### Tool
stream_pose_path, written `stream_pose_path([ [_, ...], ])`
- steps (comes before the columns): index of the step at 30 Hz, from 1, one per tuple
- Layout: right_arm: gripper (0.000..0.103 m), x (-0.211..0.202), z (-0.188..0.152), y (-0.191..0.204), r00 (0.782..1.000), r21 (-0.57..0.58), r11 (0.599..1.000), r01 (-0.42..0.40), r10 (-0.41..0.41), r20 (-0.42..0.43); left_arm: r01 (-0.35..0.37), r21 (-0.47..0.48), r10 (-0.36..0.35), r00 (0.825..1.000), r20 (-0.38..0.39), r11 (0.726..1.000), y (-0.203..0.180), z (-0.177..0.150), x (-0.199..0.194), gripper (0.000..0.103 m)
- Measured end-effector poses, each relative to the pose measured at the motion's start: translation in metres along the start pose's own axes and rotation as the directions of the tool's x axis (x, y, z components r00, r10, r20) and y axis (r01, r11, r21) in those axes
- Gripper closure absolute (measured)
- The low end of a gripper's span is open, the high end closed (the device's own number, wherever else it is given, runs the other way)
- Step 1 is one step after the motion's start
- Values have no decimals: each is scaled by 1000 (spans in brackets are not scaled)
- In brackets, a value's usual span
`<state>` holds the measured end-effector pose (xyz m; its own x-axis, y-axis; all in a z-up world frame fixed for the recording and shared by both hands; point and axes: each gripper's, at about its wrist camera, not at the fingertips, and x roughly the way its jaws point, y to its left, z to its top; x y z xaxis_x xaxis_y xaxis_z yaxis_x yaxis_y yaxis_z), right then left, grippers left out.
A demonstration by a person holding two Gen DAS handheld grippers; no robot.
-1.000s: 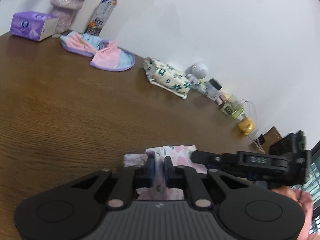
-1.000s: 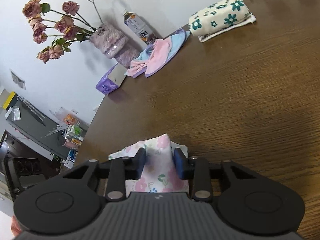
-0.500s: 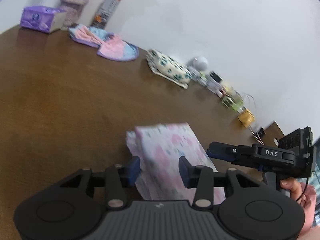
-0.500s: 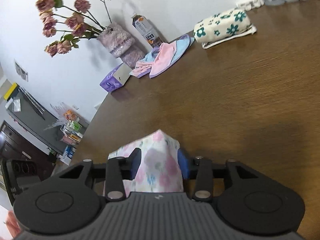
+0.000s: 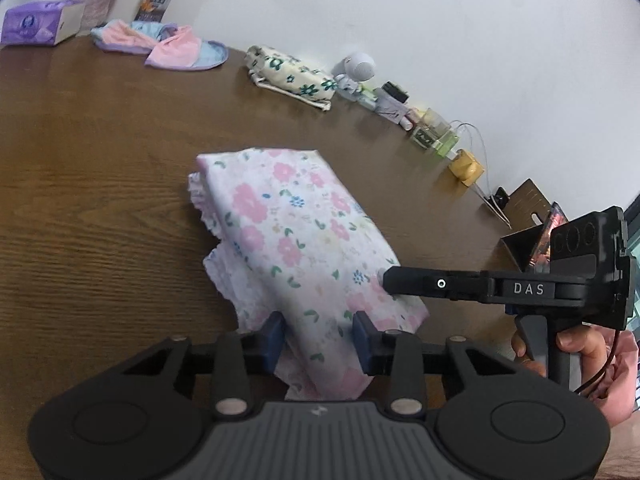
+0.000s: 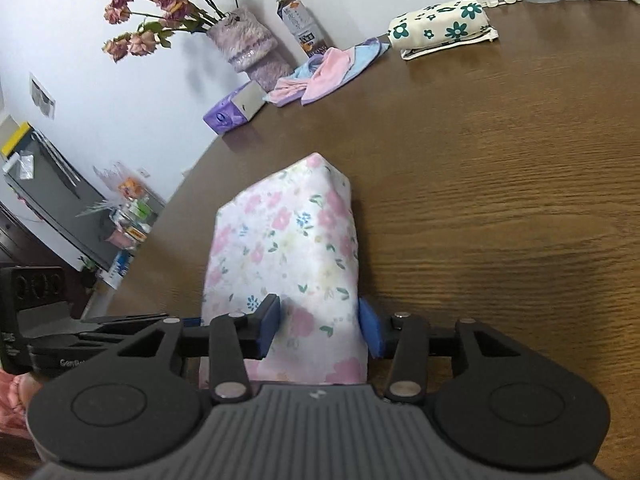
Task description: Fold clothes
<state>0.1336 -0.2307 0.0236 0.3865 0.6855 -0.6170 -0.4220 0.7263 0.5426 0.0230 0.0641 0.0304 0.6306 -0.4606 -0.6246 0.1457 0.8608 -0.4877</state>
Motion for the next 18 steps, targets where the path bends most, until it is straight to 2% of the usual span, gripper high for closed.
stream_pose_path([
  [1, 58, -3, -1, 1, 1000, -5, 1000, 3, -3, 6, 1, 9, -1, 1000, 5, 1000, -2, -1, -2, 65],
  [3, 48, -11, -5, 7, 1000, -41, 999, -9, 9, 12, -1, 19, 1, 1000, 0, 1000, -5, 0, -1, 65],
  [5, 45, -17, -11, 14, 1000, -87, 996, 1, 0, 13, -7, 33, 7, 1000, -14, 999, -8, -2, 4, 68],
  [7, 45, -17, -17, 17, 1000, -104, 994, 22, -22, 3, -13, 49, 15, 1000, -27, 999, -10, -3, 9, 77],
  [8, 47, -15, -19, 16, 1000, -99, 995, 28, -28, 0, -20, 53, 21, 999, -33, 998, -11, -3, 12, 77],
  [10, 57, -12, -24, 15, 999, -87, 995, 40, -40, -4, -22, 45, 23, 999, -34, 999, -10, -3, 13, 75],
  [13, 56, -14, -27, 15, 999, -76, 996, 45, -44, 13, 3, 63, -3, 1000, -8, 998, -10, -7, -1, 65],
  [16, 50, -30, -27, 17, 997, -95, 994, 49, -44, 56, 32, 98, -34, 999, 19, 995, -11, -12, -15, 65],
  [18, 50, -43, -31, 20, 995, -137, 988, 69, -58, 79, 23, 199, -27, 999, 18, 980, -18, -19, -22, 64],
])
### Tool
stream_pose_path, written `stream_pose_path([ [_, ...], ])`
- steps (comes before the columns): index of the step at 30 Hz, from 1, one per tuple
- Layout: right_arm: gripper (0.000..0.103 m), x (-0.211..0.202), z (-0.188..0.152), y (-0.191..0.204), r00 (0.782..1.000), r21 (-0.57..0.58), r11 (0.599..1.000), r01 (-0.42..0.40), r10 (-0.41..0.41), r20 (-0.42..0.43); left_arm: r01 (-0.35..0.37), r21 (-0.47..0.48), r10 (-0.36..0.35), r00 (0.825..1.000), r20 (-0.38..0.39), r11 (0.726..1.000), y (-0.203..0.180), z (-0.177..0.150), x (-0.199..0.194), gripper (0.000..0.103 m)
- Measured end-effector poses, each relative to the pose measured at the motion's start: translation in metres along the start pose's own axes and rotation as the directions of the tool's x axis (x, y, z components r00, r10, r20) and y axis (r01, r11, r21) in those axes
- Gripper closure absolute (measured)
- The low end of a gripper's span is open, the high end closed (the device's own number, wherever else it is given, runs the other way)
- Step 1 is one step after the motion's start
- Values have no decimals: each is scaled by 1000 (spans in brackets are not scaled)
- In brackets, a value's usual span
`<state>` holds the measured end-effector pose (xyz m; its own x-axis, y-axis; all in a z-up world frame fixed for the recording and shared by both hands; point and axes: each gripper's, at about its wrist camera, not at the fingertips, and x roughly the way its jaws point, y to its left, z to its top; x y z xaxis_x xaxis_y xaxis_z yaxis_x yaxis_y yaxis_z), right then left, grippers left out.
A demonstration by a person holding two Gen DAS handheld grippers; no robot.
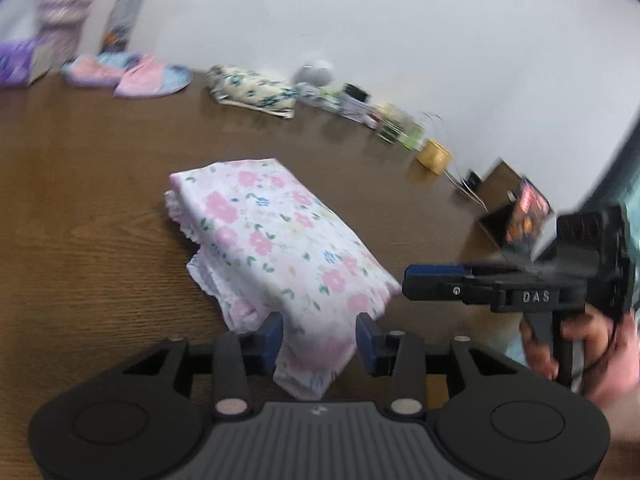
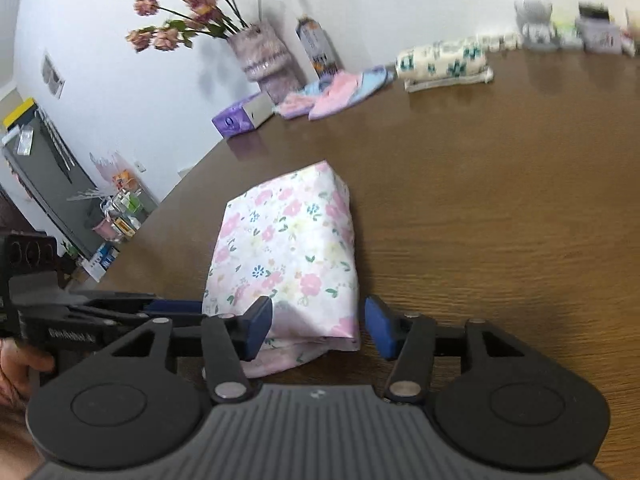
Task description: Fold clothes
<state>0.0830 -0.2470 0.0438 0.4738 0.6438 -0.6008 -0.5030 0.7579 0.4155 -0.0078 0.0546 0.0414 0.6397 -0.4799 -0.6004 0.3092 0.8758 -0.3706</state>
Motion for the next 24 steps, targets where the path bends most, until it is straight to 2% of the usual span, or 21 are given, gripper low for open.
stream_pose_path([
  [3, 50, -7, -9, 10, 999, -96, 995, 35, -37, -18, -60, 199, 65, 998, -17, 978, -21, -9, 0, 60],
  [6, 50, 2, -22, 23, 994, -193, 977, 94, -104, -41, -107, 290, 118, 993, -22, 951, -35, -16, 13, 60],
  [9, 50, 13, -31, 34, 987, -259, 954, 150, -161, -22, -158, 341, 176, 984, -21, 927, -40, -23, 27, 61],
  [10, 50, 16, -33, 37, 986, -276, 948, 156, -168, -20, -179, 360, 198, 980, -15, 916, -41, -25, 30, 65],
  [11, 50, 19, -36, 40, 985, -292, 943, 160, -172, -16, -193, 371, 207, 978, 0, 908, -42, -26, 32, 75],
  [13, 51, 25, -40, 47, 983, -322, 931, 171, -184, -8, -206, 383, 216, 976, 17, 901, -42, -25, 35, 85],
  [16, 52, 32, -43, 55, 979, -358, 913, 196, -203, 19, -225, 400, 227, 973, 42, 888, -44, -25, 40, 88],
  [18, 59, 35, -43, 57, 977, -363, 908, 207, -208, 36, -238, 413, 237, 970, 54, 879, -46, -22, 46, 89],
  [24, 62, 35, -29, 36, 967, -285, 924, 254, -241, 79, -249, 495, 256, 965, 55, 832, -66, -10, 73, 92],
])
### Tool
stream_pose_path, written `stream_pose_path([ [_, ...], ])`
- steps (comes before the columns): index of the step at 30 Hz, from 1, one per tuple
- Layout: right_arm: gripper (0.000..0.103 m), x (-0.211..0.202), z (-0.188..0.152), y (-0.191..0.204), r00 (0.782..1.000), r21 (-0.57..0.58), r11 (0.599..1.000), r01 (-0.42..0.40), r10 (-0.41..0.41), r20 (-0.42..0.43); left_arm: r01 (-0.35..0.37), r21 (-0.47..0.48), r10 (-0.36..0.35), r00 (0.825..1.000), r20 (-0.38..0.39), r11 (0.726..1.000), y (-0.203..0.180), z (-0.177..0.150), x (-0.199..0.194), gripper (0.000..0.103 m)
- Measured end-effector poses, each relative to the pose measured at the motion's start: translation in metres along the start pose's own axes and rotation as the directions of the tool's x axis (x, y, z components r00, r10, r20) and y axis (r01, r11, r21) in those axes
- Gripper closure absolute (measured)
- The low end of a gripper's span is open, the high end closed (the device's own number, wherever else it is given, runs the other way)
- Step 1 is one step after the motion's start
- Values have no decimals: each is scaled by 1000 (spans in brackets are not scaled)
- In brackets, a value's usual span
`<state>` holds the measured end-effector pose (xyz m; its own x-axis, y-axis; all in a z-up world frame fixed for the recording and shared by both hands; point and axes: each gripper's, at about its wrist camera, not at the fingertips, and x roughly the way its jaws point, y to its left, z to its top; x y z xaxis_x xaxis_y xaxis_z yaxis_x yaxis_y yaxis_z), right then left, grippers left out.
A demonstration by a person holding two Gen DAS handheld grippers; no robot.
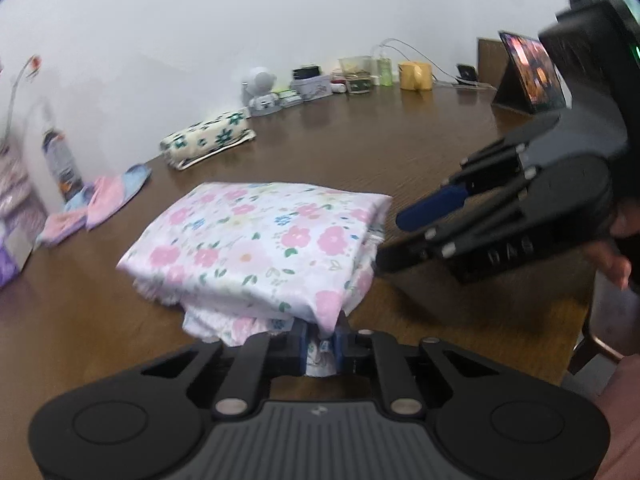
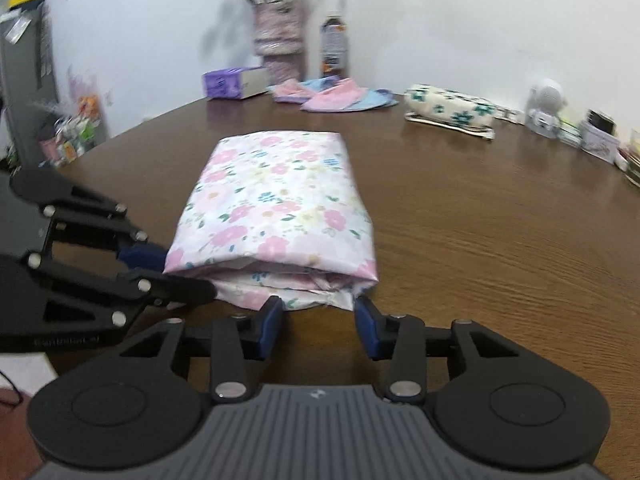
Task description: Fold clothes
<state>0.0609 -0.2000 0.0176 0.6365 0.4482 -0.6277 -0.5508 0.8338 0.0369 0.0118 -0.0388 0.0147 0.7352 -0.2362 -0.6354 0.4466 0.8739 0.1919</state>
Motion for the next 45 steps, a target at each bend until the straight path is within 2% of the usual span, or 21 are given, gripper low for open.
stream_pose_path([
  [4, 62, -6, 2, -26, 1000, 87, 996, 18, -20, 22, 48, 32, -48, 999, -11, 998, -10, 23, 22, 92],
  [9, 62, -10, 1, -55, 998, 185, 982, 40, -47, 32, 122, 1, -122, 993, 4, 993, -15, 42, 45, 87],
  [11, 62, -11, -1, -67, 998, 229, 972, 48, -57, 35, 169, -5, -169, 985, 16, 986, -12, 41, 36, 69],
  [13, 62, -14, -2, -77, 998, 276, 960, 42, -55, 38, 194, -12, -194, 980, 40, 981, -2, 34, 18, 63],
  [15, 58, -18, -2, -86, 998, 321, 947, 20, -38, 51, 201, -25, -199, 978, 65, 979, 11, 26, -2, 51],
  [18, 51, -25, 2, -92, 996, 377, 925, -53, 23, 85, 161, -90, -152, 983, 107, 983, 43, 14, -27, 43],
  [20, 44, -25, 7, -86, 993, 368, 924, -100, 67, 101, 129, -130, -112, 986, 124, 983, 65, 10, -33, 38],
  [23, 42, -21, 17, -71, 989, 318, 938, -140, 114, 100, 87, -144, -71, 991, 112, 986, 94, 10, -25, 38],
  [25, 42, -13, 20, -57, 992, 251, 960, -120, 106, 68, 90, -127, -81, 994, 77, 988, 107, 12, -8, 38],
  [29, 43, 8, 19, -33, 999, 153, 988, -9, 14, -29, 106, -51, -105, 994, 16, 993, 116, 15, 19, 40],
  [31, 43, 13, 16, -30, 999, 144, 990, 5, 2, -49, 117, -1, -117, 993, 9, 993, 117, 12, 26, 45],
  [32, 46, 15, 15, -28, 998, 144, 990, 3, 5, -57, 125, 19, -125, 992, 4, 992, 117, 11, 30, 45],
  [35, 66, 19, 16, -25, 998, 113, 993, 16, -10, -58, 162, 50, -162, 987, -11, 985, 121, 11, 41, 52],
  [39, 74, 21, 21, -27, 997, 85, 996, 29, -22, -75, 207, 50, -206, 978, -9, 977, 121, 13, 42, 66],
  [45, 78, 20, 24, -41, 996, 57, 997, 49, -45, -79, 241, 23, -240, 971, -15, 970, 104, 10, 37, 69],
])
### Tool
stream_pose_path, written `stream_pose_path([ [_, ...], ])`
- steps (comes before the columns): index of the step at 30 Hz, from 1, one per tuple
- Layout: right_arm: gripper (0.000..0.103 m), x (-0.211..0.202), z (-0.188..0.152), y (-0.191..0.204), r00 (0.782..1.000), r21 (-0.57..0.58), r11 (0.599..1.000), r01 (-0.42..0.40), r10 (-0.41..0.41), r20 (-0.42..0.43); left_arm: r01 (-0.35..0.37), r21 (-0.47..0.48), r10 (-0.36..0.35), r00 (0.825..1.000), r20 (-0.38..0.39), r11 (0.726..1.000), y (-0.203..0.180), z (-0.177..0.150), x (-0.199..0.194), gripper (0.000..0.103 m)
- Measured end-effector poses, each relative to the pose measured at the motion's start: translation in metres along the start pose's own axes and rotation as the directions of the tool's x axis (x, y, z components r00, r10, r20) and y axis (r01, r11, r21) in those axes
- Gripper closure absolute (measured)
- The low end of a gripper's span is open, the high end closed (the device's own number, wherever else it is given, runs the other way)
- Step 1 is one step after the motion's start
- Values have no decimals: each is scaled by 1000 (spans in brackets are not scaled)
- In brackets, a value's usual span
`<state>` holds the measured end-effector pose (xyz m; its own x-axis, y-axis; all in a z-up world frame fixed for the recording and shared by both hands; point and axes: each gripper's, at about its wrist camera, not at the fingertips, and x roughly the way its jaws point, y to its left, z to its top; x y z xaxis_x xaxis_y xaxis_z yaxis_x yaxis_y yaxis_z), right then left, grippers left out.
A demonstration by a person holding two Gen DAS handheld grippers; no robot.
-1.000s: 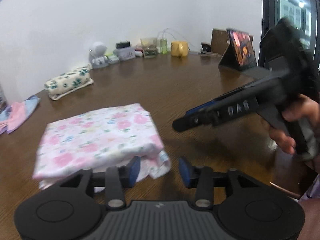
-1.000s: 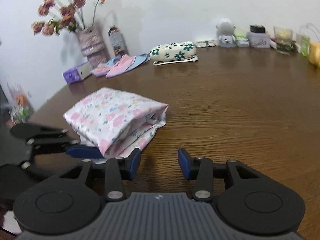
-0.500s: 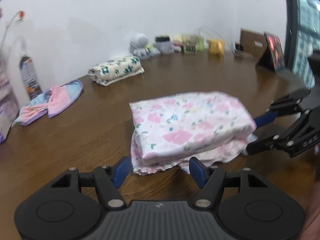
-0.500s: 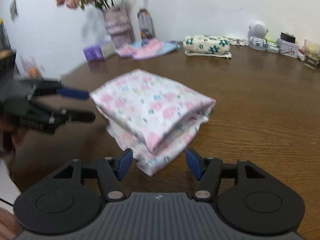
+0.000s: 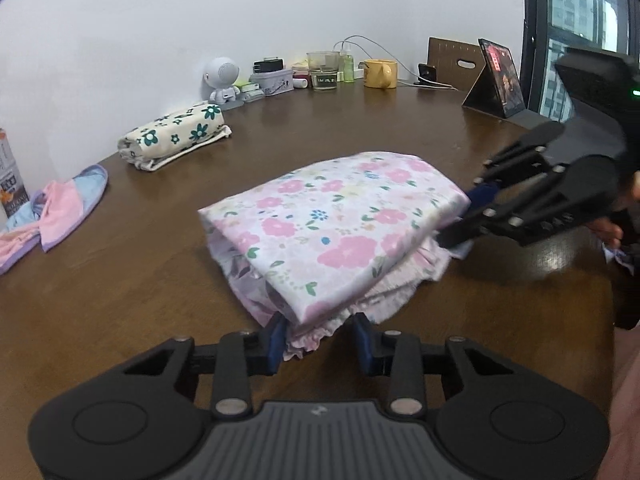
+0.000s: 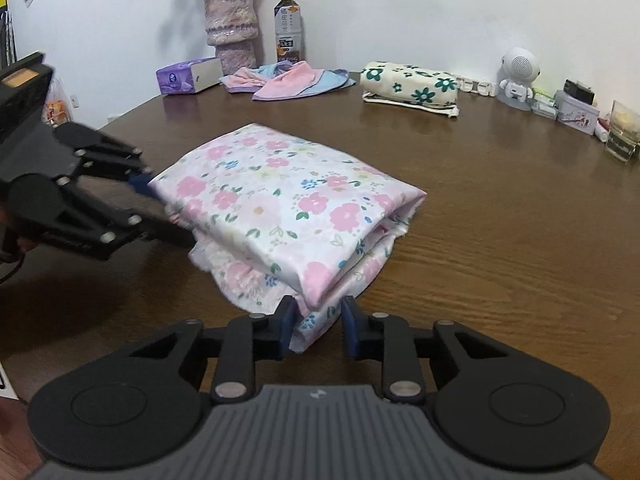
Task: Fold clothes
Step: 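Press the folded dress bundle flat with both grippers, then grasp the pink floral dress bundle with the left gripper while the right gripper grasps it too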
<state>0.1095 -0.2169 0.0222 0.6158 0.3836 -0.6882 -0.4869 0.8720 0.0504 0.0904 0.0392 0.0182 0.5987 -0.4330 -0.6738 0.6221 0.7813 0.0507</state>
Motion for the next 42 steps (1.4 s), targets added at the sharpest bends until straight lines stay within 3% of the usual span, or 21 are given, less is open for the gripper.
stream_pose_path([
  [7, 77, 4, 5, -24, 1000, -25, 999, -24, 24, 10, -6, -118, 8, 1000, 14, 993, -14, -3, -6, 69],
  [10, 77, 5, 7, -32, 998, -39, 998, -55, 55, 5, -1, -148, 7, 999, 40, 989, -11, -4, -16, 57],
  [11, 74, 4, 8, -35, 998, -38, 997, -68, 68, -1, 5, -158, 3, 999, 54, 987, -10, -4, -21, 49],
  [13, 60, 0, 7, -39, 996, -21, 995, -93, 93, -6, 14, -176, 2, 996, 89, 984, -8, -5, -36, 41],
  [14, 48, -6, 6, -41, 995, -10, 995, -103, 103, 0, 15, -188, 5, 994, 107, 982, -6, -4, -43, 37],
  [17, 38, -23, 6, -53, 989, 45, 989, -143, 141, 33, 30, -277, 15, 987, 161, 960, 6, 2, -56, 26],
  [20, 31, -25, 16, -73, 977, 189, 959, -210, 199, 78, 56, -402, 21, 983, 185, 914, 24, 11, -50, 21],
  [22, 31, -18, 25, -87, 968, 287, 925, -251, 231, 101, 55, -496, 29, 986, 161, 867, 37, 18, -36, 21],
  [26, 30, 12, 42, -104, 959, 427, 860, -279, 273, 75, 90, -684, 0, 991, 131, 724, 67, 17, -13, 21],
  [28, 30, 24, 44, -113, 953, 482, 827, -291, 297, 66, 113, -738, -18, 991, 135, 665, 77, 13, -4, 23],
  [33, 30, 36, 35, -127, 938, 560, 763, -322, 338, 79, 176, -788, -90, 984, 152, 590, 87, 4, 13, 28],
  [35, 33, 43, 30, -131, 928, 589, 734, -337, 364, 77, 213, -796, -124, 977, 173, 567, 90, 0, 21, 40],
  [40, 51, 59, 24, -139, 892, 655, 642, -399, 436, 116, 274, -827, -163, 961, 223, 491, 98, -13, 34, 59],
  [42, 64, 67, 21, -141, 874, 676, 604, -422, 470, 126, 279, -829, -164, 960, 227, 484, 99, -15, 35, 61],
])
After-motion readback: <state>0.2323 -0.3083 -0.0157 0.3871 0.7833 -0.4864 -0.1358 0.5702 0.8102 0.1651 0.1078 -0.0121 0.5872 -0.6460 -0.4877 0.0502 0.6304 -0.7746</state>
